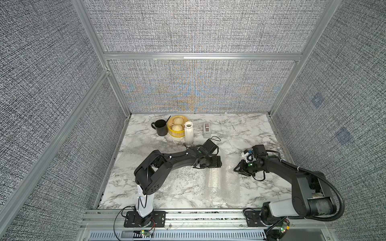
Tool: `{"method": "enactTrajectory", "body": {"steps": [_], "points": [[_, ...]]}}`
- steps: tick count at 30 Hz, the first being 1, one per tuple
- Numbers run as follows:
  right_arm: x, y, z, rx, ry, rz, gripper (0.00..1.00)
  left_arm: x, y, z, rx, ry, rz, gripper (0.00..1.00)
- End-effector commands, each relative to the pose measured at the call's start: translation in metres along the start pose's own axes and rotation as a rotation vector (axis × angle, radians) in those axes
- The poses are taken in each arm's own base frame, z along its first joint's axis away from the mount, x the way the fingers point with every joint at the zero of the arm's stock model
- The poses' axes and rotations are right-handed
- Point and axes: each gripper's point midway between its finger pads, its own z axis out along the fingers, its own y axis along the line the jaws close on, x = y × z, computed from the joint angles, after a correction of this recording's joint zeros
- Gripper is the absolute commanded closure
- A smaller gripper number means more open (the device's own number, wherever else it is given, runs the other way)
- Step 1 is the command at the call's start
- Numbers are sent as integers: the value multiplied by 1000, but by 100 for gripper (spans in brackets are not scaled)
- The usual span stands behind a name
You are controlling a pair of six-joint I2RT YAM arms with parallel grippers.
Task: Wrap vases in bubble wrap
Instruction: Wrap the vase in bubble wrap.
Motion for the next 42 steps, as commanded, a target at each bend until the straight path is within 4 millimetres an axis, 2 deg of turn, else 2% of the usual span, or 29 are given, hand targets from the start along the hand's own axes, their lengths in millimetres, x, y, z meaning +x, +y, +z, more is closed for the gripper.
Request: {"method": "enactTrajectory", "body": {"steps": [1, 6, 11, 13, 19, 21, 28, 33, 38, 42], "points": [[-2, 11, -2, -50, -4, -26, 75, 7, 26, -1, -111, 18, 6, 17], [-2, 20, -9, -79, -17, -40, 89, 8, 26, -1, -112, 21, 10, 18], [-2, 24, -17, -79, -20, -53, 92, 8, 25, -1, -109, 22, 10, 18], [1, 19, -17, -47, -12, -43, 88, 9, 26, -1, -112, 22, 11, 18], [4, 4, -11, 10, -8, 1, 65, 10, 25, 0, -104, 26, 6, 18], [7, -1, -6, 31, 3, 8, 61, 10, 26, 0, -105, 26, 6, 18], [11, 0, 10, 23, 42, 8, 62, 10, 25, 0, -104, 28, 8, 18], [13, -2, 8, 36, 40, -2, 66, 9, 25, -1, -105, 28, 10, 18], [3, -6, -11, 123, -20, -31, 56, 9, 24, -3, -104, 21, 12, 19], [1, -10, -3, 140, 26, -24, 52, 9, 22, -1, -96, 24, 14, 19]]}}
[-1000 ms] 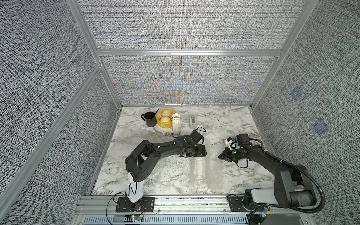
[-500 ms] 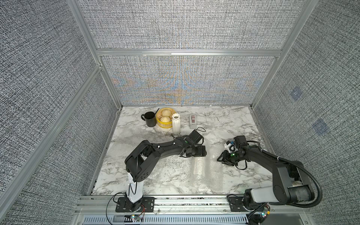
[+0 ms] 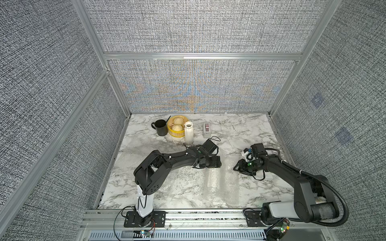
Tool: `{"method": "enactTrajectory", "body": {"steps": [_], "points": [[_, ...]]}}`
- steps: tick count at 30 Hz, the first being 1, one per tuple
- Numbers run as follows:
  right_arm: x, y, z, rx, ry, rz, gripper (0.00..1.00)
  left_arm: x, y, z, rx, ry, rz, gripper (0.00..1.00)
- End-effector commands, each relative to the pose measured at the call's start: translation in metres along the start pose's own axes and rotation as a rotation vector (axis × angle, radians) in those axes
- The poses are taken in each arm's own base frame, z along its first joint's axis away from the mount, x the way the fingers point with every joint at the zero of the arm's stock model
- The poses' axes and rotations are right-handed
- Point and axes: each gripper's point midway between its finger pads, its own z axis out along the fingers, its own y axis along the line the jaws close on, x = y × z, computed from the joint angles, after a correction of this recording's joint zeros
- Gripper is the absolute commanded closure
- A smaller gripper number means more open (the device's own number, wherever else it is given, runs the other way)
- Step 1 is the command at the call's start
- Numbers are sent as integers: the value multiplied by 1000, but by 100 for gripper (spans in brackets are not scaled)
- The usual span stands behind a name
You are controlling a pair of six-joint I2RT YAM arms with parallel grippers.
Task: Wrap vases in bubble wrap
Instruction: Wrap the vase in bubble wrap.
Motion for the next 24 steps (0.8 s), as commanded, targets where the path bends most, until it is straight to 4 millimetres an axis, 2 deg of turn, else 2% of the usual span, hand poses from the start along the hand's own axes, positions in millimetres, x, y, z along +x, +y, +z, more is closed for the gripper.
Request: {"method": "enactTrajectory", "body": {"steps": [1, 3, 7, 14, 18, 24], "points": [[3, -7, 6, 34, 49, 8, 52, 9, 20, 0, -87, 26, 3, 19], [3, -5, 10, 23, 56, 9, 53, 9, 22, 1, -92, 27, 2, 19], [8, 4, 16, -10, 79, -4, 64, 9, 20, 0, -86, 28, 8, 19], [1, 20, 1, -73, 21, -25, 90, 7, 18, -3, -81, 14, 15, 19], [-1, 33, -9, -123, 9, -35, 95, 6, 17, -3, -76, 11, 13, 19], [-6, 65, -25, -232, -3, -49, 100, 3, 13, -2, -56, -4, 11, 21]]}}
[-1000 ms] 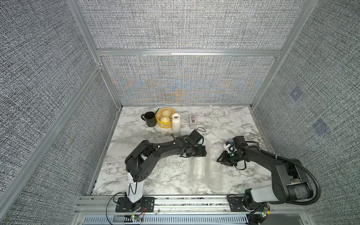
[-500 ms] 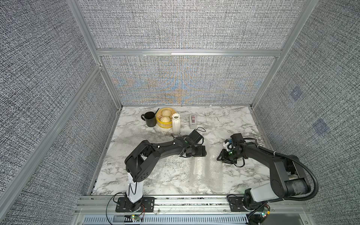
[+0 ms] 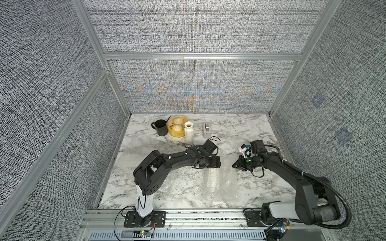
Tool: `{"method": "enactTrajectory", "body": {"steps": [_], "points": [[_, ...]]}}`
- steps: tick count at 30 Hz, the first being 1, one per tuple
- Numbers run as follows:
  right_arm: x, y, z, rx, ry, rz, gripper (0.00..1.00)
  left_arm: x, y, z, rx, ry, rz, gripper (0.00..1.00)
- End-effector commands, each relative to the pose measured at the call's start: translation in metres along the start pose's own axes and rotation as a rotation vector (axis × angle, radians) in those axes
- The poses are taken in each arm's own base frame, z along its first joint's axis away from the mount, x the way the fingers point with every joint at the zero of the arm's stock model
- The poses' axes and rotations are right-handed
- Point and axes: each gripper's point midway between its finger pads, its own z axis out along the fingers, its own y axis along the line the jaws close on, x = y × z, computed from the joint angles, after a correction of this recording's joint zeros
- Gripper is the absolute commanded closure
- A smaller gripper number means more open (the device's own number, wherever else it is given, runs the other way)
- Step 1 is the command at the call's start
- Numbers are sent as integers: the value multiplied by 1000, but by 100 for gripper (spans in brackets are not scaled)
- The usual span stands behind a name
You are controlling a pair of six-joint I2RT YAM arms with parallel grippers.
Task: Wrap vases in bubble wrap
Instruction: Wrap the vase in bubble wrap.
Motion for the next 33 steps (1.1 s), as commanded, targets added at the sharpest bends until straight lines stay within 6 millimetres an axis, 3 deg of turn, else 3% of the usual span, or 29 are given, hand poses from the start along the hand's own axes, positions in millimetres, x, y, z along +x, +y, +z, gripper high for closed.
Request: {"method": "enactTrajectory", "body": {"steps": [1, 8, 16, 22, 33], "points": [[1, 23, -4, -81, 20, 10, 100, 2, 7, -1, -40, 2, 11, 21], [-10, 66, -1, -174, -20, -18, 100, -5, -14, 5, 17, -11, 33, 25], [-19, 86, 17, -198, -60, -33, 100, -5, -20, -1, 73, -41, 62, 28], [-19, 76, 31, -135, -75, -36, 100, -4, -17, -9, 82, -66, 40, 23], [-11, 80, 39, -133, -55, -43, 100, -5, -21, -22, 128, -73, 37, 13]]}}
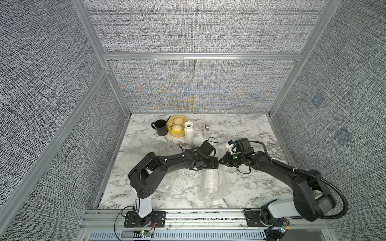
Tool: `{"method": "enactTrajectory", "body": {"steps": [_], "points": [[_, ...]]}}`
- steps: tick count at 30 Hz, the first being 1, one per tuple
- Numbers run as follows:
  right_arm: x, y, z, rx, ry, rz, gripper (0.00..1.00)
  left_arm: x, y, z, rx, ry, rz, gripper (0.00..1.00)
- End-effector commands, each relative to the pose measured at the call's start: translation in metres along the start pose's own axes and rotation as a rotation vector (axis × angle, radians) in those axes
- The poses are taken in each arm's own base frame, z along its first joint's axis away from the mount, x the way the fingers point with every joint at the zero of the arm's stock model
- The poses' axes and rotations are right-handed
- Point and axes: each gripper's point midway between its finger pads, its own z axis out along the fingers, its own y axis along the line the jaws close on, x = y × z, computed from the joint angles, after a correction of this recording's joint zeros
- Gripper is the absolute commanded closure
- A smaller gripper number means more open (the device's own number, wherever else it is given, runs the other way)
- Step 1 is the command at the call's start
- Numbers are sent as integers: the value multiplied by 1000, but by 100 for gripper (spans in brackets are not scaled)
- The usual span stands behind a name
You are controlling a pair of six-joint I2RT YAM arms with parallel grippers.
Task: Wrap vases in bubble wrap
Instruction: Wrap the vase in bubble wrap.
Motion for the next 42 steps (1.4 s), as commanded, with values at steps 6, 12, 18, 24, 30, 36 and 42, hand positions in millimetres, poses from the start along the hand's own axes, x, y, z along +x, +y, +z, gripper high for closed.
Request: {"method": "enactTrajectory", "body": {"steps": [6, 12, 18, 24, 30, 36, 42], "points": [[-1, 12, 1, -38, -1, -20, 100, -9, -25, -12, 123, -22, 36, 9], [2, 17, -1, -45, 6, -28, 100, 9, -8, -21, 96, -15, -19, 15], [5, 28, 0, -54, 20, -47, 100, 16, -4, -20, 118, -15, -36, 24], [9, 46, 7, -71, 33, -74, 100, 16, -9, -17, 157, -16, -9, 32], [4, 51, 12, -63, 0, -73, 100, 10, -14, -19, 196, -19, 63, 37], [1, 54, 25, -67, -10, -67, 100, 10, -15, -31, 236, -32, 79, 31], [3, 46, 34, -44, -13, -63, 100, 10, -14, -40, 242, -52, 71, 26]]}}
